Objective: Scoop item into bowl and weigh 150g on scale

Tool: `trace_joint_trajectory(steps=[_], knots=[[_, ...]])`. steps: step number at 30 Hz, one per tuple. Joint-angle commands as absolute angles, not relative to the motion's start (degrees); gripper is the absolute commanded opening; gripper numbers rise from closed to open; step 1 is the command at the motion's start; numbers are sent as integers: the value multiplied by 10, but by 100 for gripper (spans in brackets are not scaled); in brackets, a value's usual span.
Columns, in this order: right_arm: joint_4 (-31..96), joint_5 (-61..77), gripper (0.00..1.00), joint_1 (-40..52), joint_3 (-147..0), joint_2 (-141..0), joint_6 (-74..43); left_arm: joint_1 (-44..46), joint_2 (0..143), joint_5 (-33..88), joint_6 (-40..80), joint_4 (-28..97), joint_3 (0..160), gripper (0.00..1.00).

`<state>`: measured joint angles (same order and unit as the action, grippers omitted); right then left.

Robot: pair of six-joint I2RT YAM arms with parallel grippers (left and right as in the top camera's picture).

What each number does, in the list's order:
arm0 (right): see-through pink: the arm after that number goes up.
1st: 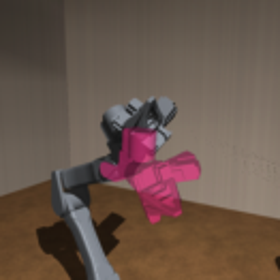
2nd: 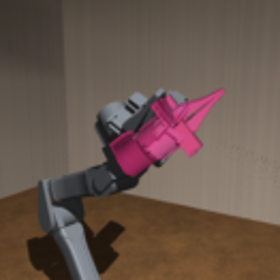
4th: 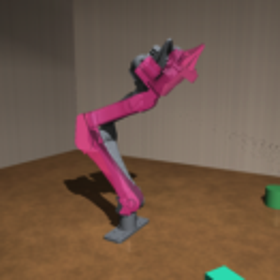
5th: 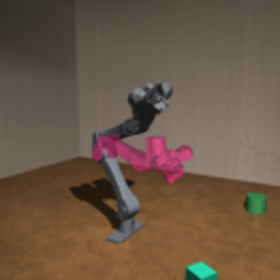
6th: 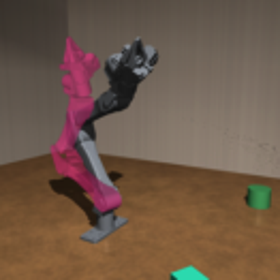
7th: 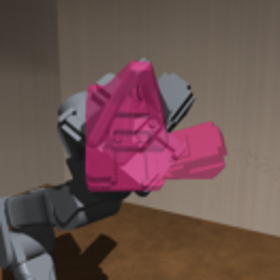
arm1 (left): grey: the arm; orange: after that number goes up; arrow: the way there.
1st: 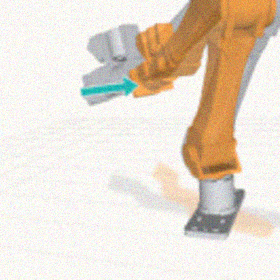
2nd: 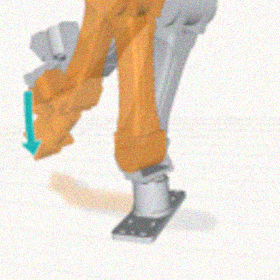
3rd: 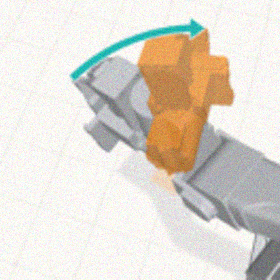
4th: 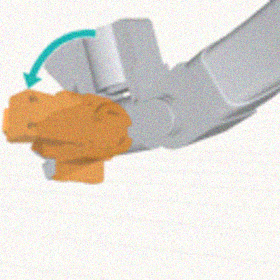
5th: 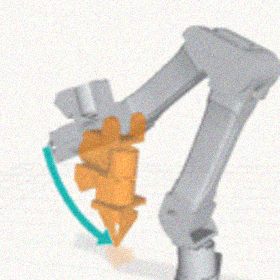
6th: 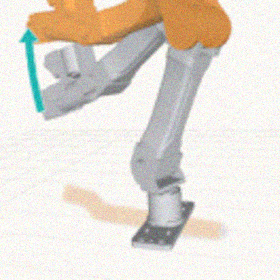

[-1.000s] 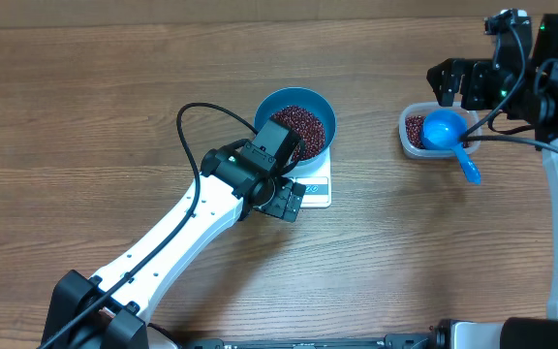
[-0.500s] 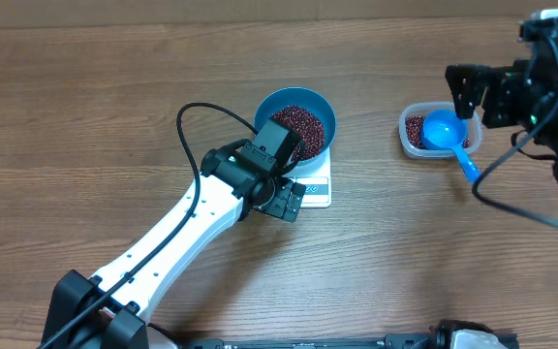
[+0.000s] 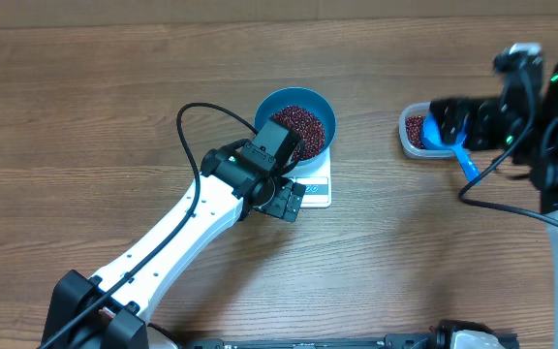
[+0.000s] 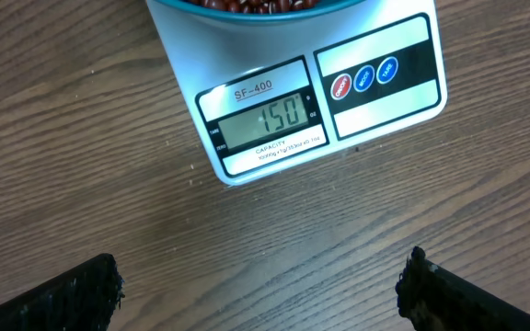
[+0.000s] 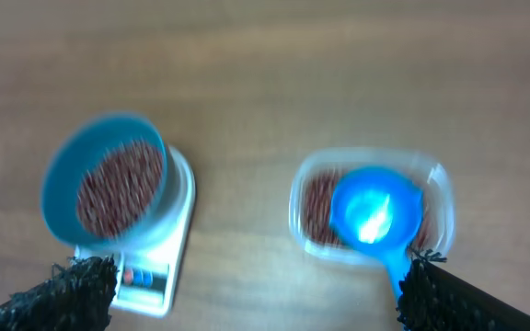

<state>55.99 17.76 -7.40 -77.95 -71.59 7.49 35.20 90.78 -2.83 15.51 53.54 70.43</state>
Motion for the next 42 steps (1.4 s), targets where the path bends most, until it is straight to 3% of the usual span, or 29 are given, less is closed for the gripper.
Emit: trace_joint_trajectory(steps=[1,22,26,35,42], knots=[[559,181,100,-74,-721,-678,73,353,907,-36,154,535,699,99],[559,180,100,-61,-432,-551,75,353,907,-36,154,535,699,100],[556,87,100,-61,-378,-526,114,353,907,-36,154,535,699,100],[546,103,100,-60,-339,-519,106,353,907,-36,154,535,699,100],[362,142,100,-60,-294,-515,106,353,907,-36,154,535,699,100]])
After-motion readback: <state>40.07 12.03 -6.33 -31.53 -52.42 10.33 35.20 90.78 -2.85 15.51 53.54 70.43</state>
